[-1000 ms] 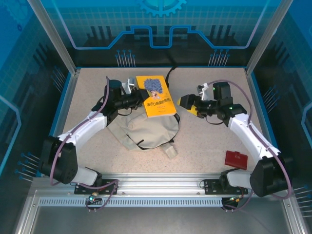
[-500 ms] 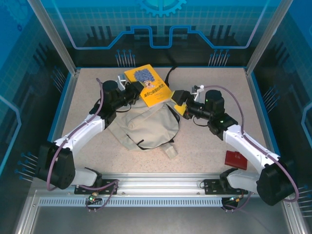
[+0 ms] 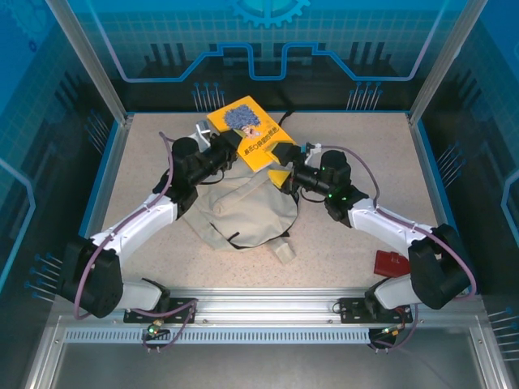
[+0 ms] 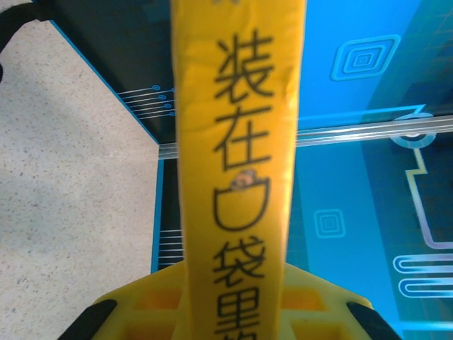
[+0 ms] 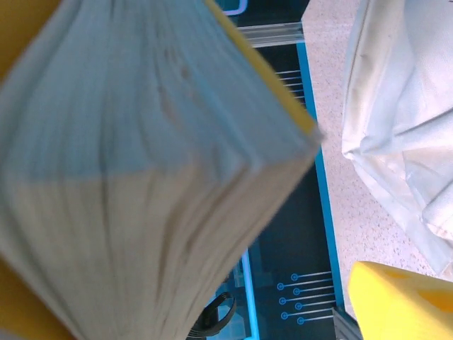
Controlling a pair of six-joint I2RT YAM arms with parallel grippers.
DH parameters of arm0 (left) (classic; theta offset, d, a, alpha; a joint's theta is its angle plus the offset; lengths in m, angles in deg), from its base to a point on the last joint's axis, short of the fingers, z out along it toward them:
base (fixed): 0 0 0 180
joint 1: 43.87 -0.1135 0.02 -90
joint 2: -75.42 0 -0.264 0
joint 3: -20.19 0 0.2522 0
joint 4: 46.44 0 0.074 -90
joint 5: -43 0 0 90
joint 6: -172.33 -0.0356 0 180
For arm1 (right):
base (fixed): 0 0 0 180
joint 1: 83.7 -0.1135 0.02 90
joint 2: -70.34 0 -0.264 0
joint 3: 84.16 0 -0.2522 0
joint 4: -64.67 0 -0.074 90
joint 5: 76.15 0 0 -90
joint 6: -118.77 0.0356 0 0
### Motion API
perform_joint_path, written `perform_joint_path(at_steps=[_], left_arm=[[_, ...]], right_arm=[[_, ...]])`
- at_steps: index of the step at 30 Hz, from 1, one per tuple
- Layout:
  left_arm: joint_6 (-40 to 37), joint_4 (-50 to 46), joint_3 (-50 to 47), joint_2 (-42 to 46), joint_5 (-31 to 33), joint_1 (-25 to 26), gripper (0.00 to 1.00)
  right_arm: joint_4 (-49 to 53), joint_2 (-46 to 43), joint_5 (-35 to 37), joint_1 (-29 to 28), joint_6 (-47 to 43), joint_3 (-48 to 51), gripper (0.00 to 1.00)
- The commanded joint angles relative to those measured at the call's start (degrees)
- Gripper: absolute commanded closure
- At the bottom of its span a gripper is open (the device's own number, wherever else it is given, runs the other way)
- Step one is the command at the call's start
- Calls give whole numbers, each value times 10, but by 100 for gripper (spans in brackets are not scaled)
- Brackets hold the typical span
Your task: Pack the student bag
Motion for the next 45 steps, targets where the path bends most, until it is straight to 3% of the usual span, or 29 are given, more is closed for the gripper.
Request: perform_joint_path(at_steps=[1,12,16,19,21,24,28,31,35,40,45], left_arm=[[16,74,-4,11,18,4,93],[37,92,-19,1,21,5,93],[38,88,-21,1,22,6,90],[38,78,-21,2,17,6,79],[33,59,-24,5,14,5,61],[8,-17,-22,19,12,3,31],[-70,-163,-8,37,2,1,13],[-114,-168,-20,39,-51,0,9],[-203,-304,20,34,-81,4,6],[-279,-457,66,26,-17,40,6],[-285,-559,107,-10,87,117,6]], right_arm=[[-52,-1,42,-13,31,-20,23],[-77,22,72,-30,34,-23,51],[-37,13,83,-32,18,-23,64],[-15,-1,101,-31,-3,-23,75],[13,-15,114,-29,-31,-23,83],[92,-44,118,-15,-98,-43,86],[218,-86,131,12,-184,-56,87],[297,-115,127,45,-235,-63,87],[380,-157,122,97,-294,-63,88],[466,-217,125,165,-351,-62,89],[540,-261,135,217,-393,-69,88]])
